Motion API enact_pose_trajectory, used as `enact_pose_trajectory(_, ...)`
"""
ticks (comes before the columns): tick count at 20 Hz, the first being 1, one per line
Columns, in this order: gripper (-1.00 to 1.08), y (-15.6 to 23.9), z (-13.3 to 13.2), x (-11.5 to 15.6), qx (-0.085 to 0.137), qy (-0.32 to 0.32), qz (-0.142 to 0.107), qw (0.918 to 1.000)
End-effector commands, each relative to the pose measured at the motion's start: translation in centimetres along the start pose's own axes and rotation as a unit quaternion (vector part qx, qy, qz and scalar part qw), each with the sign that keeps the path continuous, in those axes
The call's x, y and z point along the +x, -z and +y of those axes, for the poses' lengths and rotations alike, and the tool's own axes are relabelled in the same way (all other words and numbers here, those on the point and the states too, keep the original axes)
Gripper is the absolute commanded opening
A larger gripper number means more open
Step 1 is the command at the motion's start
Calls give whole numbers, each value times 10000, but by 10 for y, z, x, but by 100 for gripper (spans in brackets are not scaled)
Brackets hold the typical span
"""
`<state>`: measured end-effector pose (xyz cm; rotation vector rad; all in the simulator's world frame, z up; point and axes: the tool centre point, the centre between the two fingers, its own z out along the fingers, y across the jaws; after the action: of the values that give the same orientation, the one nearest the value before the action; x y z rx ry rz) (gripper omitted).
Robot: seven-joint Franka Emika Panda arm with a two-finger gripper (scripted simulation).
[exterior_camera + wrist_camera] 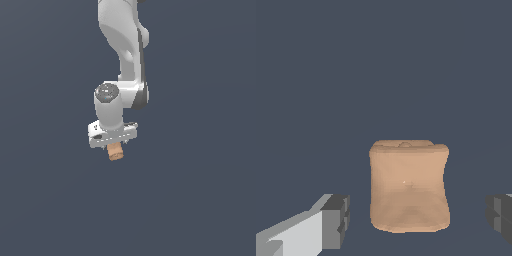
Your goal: Pick up the object and move it to a goal position.
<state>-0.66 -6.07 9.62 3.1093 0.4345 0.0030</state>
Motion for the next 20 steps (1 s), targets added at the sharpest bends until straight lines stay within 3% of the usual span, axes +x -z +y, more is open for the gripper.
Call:
enact_pose_trajectory(1,100,-4,2,-2,8,65,-5,10000)
enact_pose_trajectory(8,100,-9,2,-3,11,68,-10,10000)
enact_pose_trajectory(20,100,-55,2,-3,12,87,-8,10000)
